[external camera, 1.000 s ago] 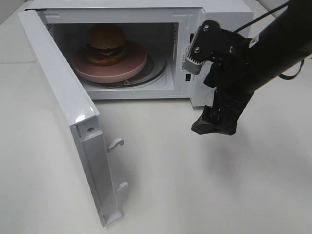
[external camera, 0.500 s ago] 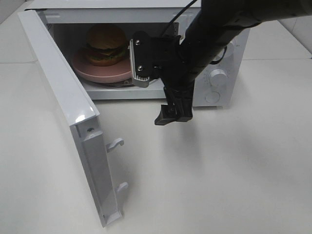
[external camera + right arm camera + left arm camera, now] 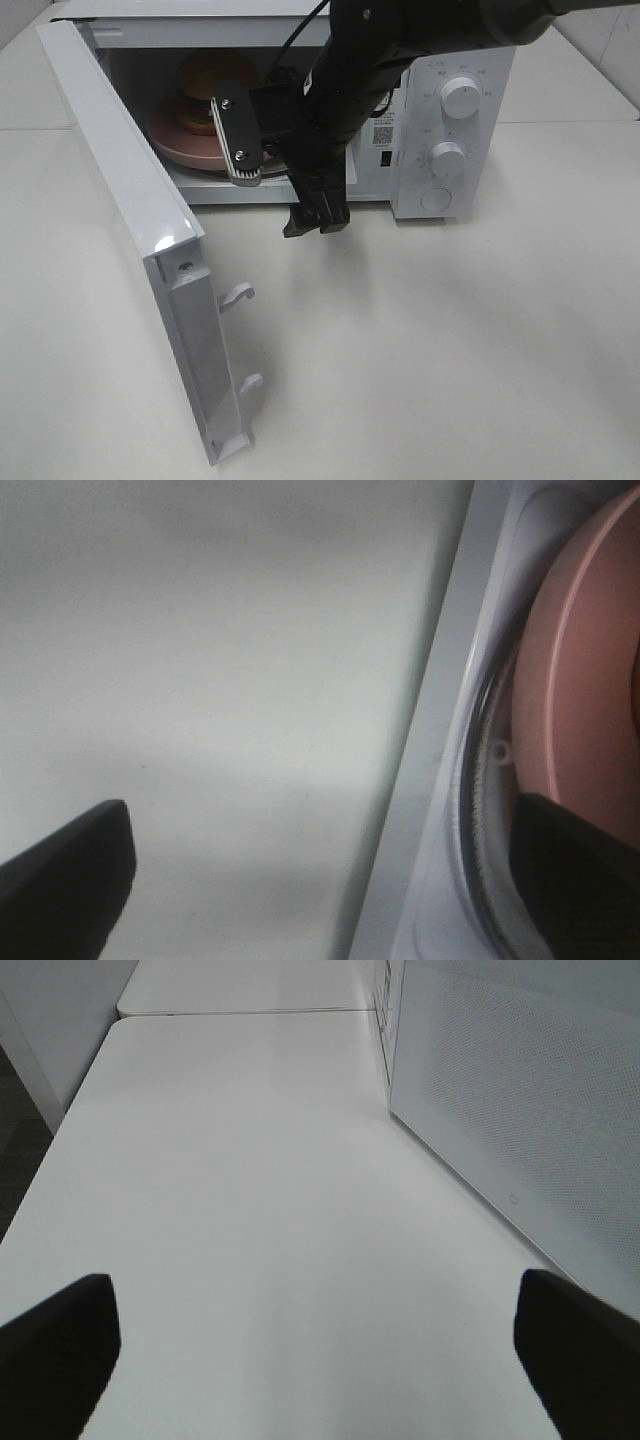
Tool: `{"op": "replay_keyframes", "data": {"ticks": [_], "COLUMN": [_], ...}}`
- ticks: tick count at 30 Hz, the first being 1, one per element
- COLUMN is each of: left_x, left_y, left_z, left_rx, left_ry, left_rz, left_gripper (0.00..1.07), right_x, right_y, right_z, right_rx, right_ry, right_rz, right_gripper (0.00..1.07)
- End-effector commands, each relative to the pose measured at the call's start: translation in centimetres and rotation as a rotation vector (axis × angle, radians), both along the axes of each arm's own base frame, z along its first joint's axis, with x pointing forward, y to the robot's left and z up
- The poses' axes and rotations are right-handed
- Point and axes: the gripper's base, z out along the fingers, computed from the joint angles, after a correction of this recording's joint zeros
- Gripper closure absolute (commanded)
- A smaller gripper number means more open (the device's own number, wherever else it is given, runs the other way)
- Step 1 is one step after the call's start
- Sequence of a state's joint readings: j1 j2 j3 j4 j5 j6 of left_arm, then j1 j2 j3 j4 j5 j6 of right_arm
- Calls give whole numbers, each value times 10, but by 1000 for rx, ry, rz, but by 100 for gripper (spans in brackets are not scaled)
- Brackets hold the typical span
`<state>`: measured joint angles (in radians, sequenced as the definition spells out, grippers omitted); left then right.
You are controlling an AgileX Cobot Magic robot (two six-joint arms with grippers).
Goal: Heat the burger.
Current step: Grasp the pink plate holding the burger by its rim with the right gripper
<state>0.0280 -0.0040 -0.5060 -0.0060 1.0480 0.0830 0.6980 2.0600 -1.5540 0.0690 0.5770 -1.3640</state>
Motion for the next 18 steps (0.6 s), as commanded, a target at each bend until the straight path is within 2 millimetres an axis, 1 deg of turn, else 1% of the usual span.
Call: {"op": "replay_keyframes", "data": {"ticks": [1,5,10,12,18], "left_x": [-2,-2,-2,-2,-2], "left_y": [0,0,0,0,0], "left_z": [0,0,0,0,0], "left_rx": [-1,-1,-1,-1,-1], "left_ry": [-16,-16,-16,-16,-16], "left_rz": [2,2,2,2,2], "left_gripper": [3,3,3,3,3], "right_x": [8,17,23,30,37], "right_y": [9,17,22,29,36], "right_z": [-2,-4,-8,-12,-14], "right_rx": [1,5,-1,11,27], "right_ry": [-18,-16,-9,-14,-1], "right_rz": [16,17,18,15,10], "right_gripper": [16,17,18,18,19]}}
